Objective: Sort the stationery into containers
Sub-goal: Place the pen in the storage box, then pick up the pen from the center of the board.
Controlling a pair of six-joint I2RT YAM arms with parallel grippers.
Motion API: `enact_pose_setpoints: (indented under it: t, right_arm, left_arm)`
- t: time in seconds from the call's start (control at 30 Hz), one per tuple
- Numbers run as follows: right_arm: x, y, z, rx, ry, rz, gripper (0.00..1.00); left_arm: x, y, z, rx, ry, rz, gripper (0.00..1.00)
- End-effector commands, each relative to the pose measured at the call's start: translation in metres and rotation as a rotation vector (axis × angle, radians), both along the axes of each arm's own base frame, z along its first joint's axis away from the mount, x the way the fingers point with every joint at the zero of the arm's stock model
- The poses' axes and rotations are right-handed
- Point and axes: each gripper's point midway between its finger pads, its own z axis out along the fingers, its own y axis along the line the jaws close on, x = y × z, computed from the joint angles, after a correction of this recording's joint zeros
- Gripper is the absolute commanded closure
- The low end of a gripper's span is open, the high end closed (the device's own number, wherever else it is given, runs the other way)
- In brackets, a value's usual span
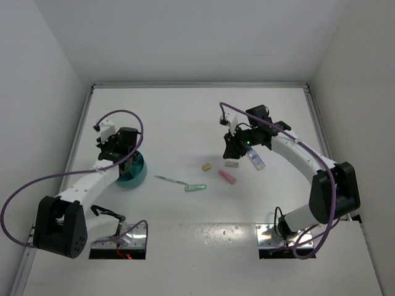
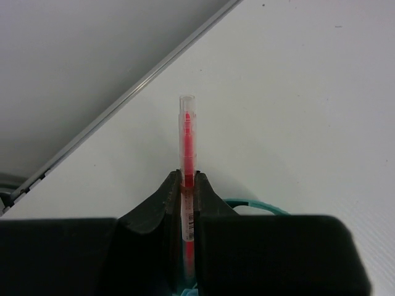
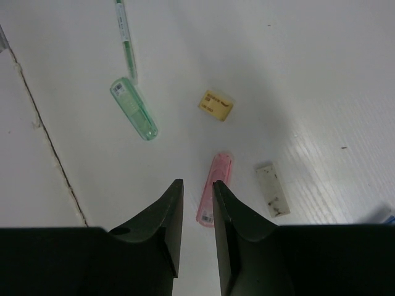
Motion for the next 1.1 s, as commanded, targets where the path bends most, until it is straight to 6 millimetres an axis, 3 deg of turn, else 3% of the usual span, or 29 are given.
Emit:
enact_pose_setpoints:
  t: [0.0, 0.13, 0.33, 0.47, 0.6, 0.77, 0.83, 0.9, 0.93, 1.0, 1.03, 1.07]
  right_arm:
    - [-0.001, 0.006, 0.007, 0.032, -0.022, 0.036, 0.74]
    - [-0.001, 0.006, 0.007, 0.032, -0.022, 0.036, 0.74]
    - [-0.001, 0.006, 0.007, 0.032, -0.022, 0.036, 0.74]
    - [-0.001, 0.006, 0.007, 0.032, -0.022, 0.036, 0.74]
    - [-0.001, 0.006, 0.007, 0.032, -0.022, 0.036, 0.74]
    - [-0.001, 0.006, 0.004, 0.028, -0.014, 0.036, 0.74]
    - [-0.001, 0.007, 0.006, 0.028, -0.014, 0.036, 0.74]
    - [0.0, 0.005, 0.002, 0.015, -0.007, 0.029, 0.8]
    - [0.002, 0.004, 0.0, 0.001, 0.0, 0.023, 0.89]
    - [0.004, 0.003, -0.004, -0.03, -0.012, 0.028, 0.91]
    - [0.004, 0.0, -0.006, -0.052, -0.015, 0.026, 0.78]
    - [0.002, 0.003, -0.008, -0.071, -0.031, 0.044, 0.64]
  left_arm:
    - [0.005, -0.006, 0.015, -0.002, -0.048, 0.011, 0.87]
    - [0.003, -0.004, 0.015, 0.008, -0.041, 0.019, 0.72]
    - [0.0, -0.002, 0.025, -0.002, -0.087, 0.042, 0.62]
    - [-0.005, 0.006, 0.036, -0.006, -0.12, 0.073, 0.62]
    - [-0.012, 0.01, 0.059, -0.03, -0.184, 0.09, 0.88]
    - [-0.023, 0.007, 0.115, -0.082, -0.341, 0.03, 0.96]
    - [-0.027, 0.006, 0.129, -0.079, -0.35, -0.004, 0.99]
    - [-0.023, -0.008, 0.146, -0.119, -0.367, -0.124, 1.0]
    - [-0.02, -0.017, 0.153, -0.105, -0.333, -0.222, 1.0]
    - [-0.004, -0.079, 0.165, -0.178, -0.301, -0.603, 1.0]
    - [-0.004, -0.104, 0.173, -0.193, -0.306, -0.751, 0.96]
    - [-0.004, -0.13, 0.174, -0.207, -0.282, -0.904, 0.84]
